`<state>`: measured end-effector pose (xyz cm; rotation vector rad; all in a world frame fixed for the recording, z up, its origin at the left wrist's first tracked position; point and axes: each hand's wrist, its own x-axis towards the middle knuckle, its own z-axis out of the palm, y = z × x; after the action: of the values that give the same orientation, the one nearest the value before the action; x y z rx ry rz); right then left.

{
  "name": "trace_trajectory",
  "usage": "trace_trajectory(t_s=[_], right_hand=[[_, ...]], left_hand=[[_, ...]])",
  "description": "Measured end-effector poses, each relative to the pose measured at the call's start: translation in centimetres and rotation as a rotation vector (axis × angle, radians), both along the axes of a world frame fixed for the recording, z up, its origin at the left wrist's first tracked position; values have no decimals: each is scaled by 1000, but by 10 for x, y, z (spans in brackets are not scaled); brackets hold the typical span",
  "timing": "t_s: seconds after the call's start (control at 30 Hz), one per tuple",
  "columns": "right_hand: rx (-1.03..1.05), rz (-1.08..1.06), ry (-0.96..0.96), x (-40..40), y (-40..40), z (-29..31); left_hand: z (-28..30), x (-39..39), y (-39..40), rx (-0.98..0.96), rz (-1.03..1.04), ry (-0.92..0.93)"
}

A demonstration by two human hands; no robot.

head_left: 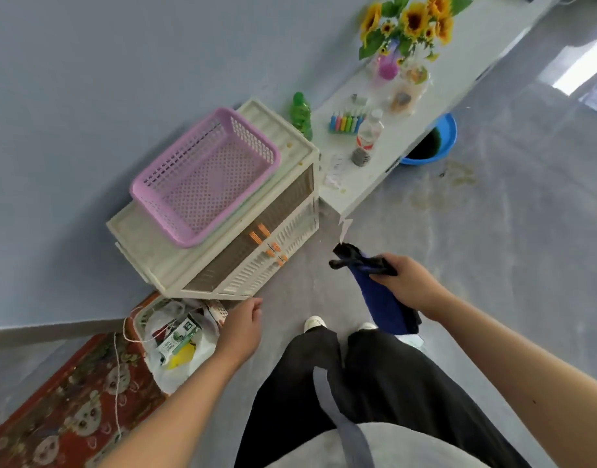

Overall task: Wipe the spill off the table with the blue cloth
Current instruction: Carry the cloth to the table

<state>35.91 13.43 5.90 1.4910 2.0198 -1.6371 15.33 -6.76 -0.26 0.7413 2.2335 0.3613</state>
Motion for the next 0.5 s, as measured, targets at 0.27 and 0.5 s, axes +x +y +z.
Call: trace_trajectory(t_s=[0.27,0.5], right_hand=[[-46,-353,-133,141,-36,-23],[-34,-584,-232,241,-81,-33]], left_hand=[[-13,50,31,-132,-251,-5],[-18,103,69,-126,-504,17]])
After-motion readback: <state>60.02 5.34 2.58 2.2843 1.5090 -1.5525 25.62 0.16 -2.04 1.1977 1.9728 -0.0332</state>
